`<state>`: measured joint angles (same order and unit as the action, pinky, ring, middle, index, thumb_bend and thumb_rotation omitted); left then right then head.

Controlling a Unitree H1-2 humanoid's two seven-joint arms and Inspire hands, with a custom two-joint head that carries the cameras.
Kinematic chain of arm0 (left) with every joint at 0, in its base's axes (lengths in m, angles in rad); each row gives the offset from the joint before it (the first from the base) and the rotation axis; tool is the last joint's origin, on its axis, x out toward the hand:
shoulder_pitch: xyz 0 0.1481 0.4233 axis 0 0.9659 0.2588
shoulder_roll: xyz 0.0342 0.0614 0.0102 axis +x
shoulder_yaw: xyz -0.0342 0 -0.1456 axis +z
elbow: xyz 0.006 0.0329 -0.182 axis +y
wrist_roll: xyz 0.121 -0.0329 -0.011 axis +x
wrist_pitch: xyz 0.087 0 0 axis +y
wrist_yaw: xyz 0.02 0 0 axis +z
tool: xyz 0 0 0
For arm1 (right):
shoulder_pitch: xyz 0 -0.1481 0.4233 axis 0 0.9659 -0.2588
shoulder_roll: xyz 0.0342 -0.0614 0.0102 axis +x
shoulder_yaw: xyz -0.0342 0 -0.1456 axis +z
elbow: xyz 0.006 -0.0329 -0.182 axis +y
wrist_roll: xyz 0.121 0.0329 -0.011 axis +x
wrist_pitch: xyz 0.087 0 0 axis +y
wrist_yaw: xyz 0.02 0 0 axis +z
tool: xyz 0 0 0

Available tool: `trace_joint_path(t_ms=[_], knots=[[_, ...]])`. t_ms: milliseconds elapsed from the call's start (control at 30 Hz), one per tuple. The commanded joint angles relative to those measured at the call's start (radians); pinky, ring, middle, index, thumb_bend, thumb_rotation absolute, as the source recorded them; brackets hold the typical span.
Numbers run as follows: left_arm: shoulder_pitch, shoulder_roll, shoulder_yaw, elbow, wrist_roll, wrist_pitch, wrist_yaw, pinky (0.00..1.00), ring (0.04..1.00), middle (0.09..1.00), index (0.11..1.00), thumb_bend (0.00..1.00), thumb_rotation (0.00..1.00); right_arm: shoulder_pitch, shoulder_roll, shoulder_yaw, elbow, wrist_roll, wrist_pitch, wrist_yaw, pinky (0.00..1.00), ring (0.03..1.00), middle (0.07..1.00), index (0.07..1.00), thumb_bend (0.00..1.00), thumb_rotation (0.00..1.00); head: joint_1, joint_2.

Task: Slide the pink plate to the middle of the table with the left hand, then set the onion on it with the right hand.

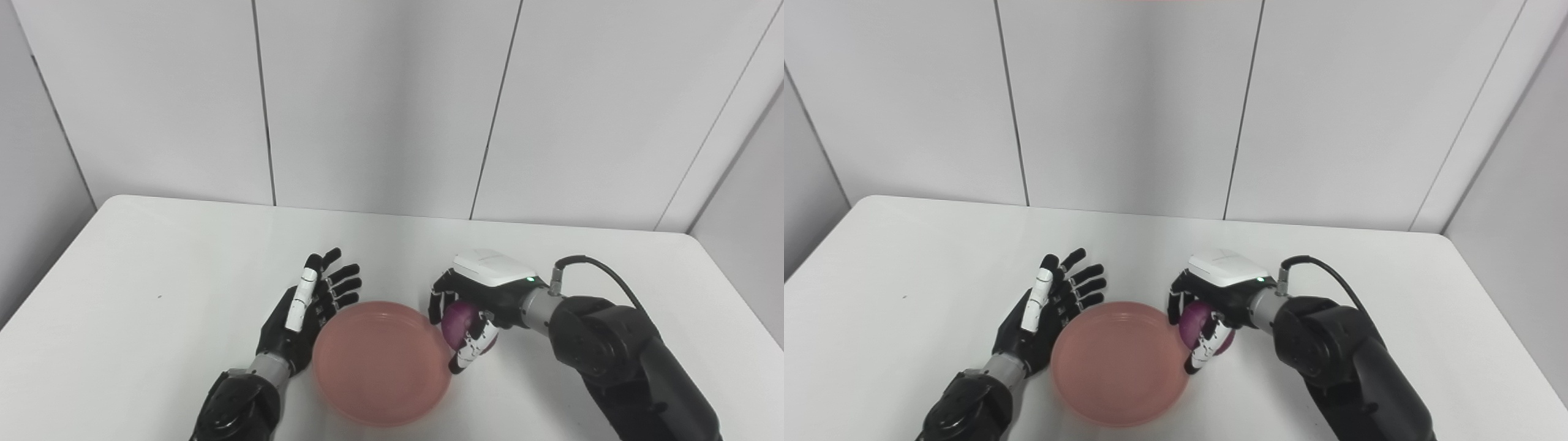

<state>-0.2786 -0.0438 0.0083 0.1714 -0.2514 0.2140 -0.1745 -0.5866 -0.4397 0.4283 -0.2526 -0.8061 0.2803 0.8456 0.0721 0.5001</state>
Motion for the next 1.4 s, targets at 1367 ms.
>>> trace_joint_path(t_ms=[1367], knots=[[0.033, -0.025, -0.018, 0.026, 0.004, 0.032, 0.018, 0.77, 0.808, 0.822, 0.911, 0.77, 0.9, -0.111, 0.161, 0.13, 0.206, -0.009, -0.103, -0.123, 0.29, 0.396, 0.475, 0.527, 0.51, 0.0, 0.039, 0.011]])
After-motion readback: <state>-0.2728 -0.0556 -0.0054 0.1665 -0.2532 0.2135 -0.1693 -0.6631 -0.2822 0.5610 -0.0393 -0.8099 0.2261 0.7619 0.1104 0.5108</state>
